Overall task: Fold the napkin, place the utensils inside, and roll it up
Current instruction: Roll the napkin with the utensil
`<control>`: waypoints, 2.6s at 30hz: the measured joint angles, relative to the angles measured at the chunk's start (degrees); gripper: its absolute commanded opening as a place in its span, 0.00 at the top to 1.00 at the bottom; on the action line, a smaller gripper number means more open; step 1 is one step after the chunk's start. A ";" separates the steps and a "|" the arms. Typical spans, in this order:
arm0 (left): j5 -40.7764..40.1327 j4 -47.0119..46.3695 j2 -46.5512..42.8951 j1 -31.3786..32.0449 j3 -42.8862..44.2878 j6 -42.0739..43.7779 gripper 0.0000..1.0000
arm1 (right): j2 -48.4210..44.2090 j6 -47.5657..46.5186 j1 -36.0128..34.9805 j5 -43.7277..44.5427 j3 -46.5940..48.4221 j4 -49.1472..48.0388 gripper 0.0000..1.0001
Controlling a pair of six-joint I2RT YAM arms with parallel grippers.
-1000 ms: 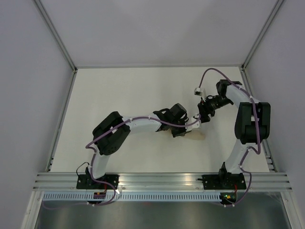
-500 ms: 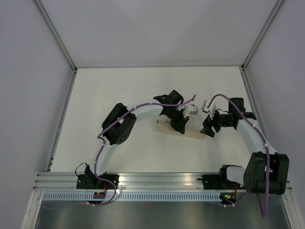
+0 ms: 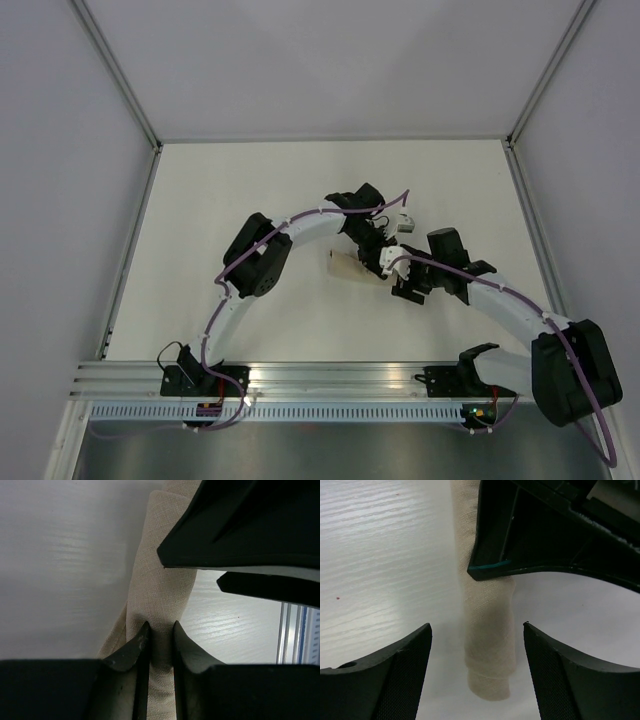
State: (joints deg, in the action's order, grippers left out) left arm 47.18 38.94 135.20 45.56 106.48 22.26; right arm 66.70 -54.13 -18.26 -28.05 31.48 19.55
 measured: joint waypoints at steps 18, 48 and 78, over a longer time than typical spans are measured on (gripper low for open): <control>1.29 1.86 1.31 -0.96 1.75 -2.51 0.55 | 8.39 1.88 -5.09 9.57 -0.39 -9.40 0.59; -29.33 -32.15 -35.98 -10.34 -35.23 -35.12 0.48 | 29.92 7.87 -2.95 5.81 24.96 15.85 0.73; -60.87 -51.41 -38.93 1.20 -59.54 -62.84 0.44 | 50.12 26.58 2.36 -18.49 42.01 28.41 0.74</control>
State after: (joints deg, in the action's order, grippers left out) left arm -13.69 -12.47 96.27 46.76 46.94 -40.58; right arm 116.81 -27.55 -15.90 -46.54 73.49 47.97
